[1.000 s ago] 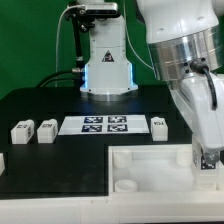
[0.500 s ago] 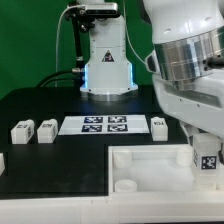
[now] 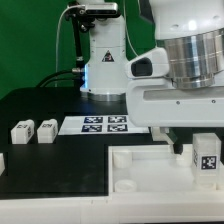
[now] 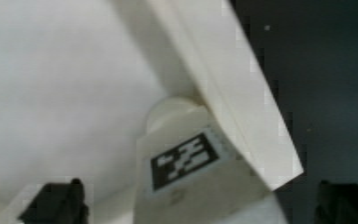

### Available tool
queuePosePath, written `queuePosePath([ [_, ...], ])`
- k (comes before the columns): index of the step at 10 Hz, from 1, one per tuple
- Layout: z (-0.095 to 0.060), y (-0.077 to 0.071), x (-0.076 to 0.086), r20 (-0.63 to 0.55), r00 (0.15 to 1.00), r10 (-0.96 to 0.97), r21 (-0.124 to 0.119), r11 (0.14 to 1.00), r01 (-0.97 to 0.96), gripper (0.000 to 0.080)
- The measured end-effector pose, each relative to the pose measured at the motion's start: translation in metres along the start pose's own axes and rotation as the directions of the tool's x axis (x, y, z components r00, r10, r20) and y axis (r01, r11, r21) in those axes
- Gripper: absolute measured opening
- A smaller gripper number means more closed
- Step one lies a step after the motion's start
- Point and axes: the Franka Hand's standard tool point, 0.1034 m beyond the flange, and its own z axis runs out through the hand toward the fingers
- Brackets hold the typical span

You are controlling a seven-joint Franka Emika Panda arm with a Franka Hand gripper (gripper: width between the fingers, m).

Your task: Assemble one leg

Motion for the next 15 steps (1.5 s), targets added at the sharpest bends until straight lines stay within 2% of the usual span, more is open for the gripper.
queuePosePath([
  [1, -0.0001, -0.0014, 0.0013, -0.002, 0.994, -0.105, -0.001, 0.994, 0.105, 0.0649],
  [3, 0.0003, -0.0016, 0.0009, -0.001, 0.999, -0.04, 0.002, 0.999, 0.04, 0.0637],
  [5, 0.0007, -0.0012, 0.0005, 0.001, 0.995, 0.097, 0.002, 0.995, -0.097, 0.0294],
  [7, 0.0014, 0.0009, 0.0004, 0.001, 0.96, 0.281, -0.001, 0.96, -0.281, 0.0296],
  [9, 0.0018, 0.0027, 0.0004, 0.003, 0.821, 0.571, 0.001, 0.821, -0.571, 0.0296],
  [11, 0.0025, 0.0067, 0.0005, 0.046, 0.565, 0.824, 0.019, 0.565, -0.825, 0.0296],
  [13, 0.003, 0.0068, -0.0003, 0.084, 0.309, 0.947, 0.018, 0.308, -0.951, 0.0297],
  [14, 0.0031, 0.0065, -0.0006, 0.099, 0.231, 0.968, 0.016, 0.23, -0.973, 0.0297],
  [15, 0.0032, 0.0055, -0.0013, 0.098, 0.235, 0.967, 0.015, 0.235, -0.972, 0.0297],
])
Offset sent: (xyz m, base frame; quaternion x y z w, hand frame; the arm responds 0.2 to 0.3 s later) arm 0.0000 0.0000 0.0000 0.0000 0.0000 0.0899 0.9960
